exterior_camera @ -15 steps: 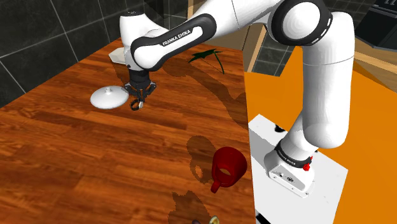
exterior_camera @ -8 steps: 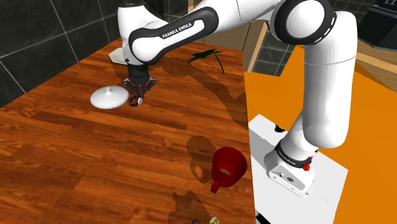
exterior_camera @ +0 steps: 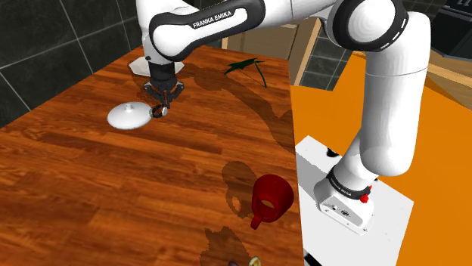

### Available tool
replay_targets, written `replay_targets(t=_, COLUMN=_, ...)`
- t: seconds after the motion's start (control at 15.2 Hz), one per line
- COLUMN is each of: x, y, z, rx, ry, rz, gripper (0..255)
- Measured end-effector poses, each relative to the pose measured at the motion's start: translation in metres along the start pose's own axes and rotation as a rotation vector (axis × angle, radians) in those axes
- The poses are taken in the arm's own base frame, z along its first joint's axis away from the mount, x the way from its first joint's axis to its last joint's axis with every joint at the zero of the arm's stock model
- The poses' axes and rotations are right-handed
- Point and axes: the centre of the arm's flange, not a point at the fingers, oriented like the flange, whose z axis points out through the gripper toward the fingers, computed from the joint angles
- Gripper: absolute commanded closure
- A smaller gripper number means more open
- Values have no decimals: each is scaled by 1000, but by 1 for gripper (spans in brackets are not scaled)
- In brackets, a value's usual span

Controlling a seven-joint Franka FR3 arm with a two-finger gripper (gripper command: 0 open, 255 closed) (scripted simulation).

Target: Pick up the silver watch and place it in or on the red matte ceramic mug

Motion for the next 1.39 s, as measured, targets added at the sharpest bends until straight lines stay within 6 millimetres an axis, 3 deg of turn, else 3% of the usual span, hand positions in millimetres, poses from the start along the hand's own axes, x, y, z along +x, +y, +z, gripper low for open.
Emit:
replay_targets(t=1.19, x=0, y=-4, z=-96, rx=0, ry=0, rz=0, gripper=255)
replay_targets(t=1.39, x=-7, y=-3, z=-108, rx=0, ry=0, rz=0, gripper=255)
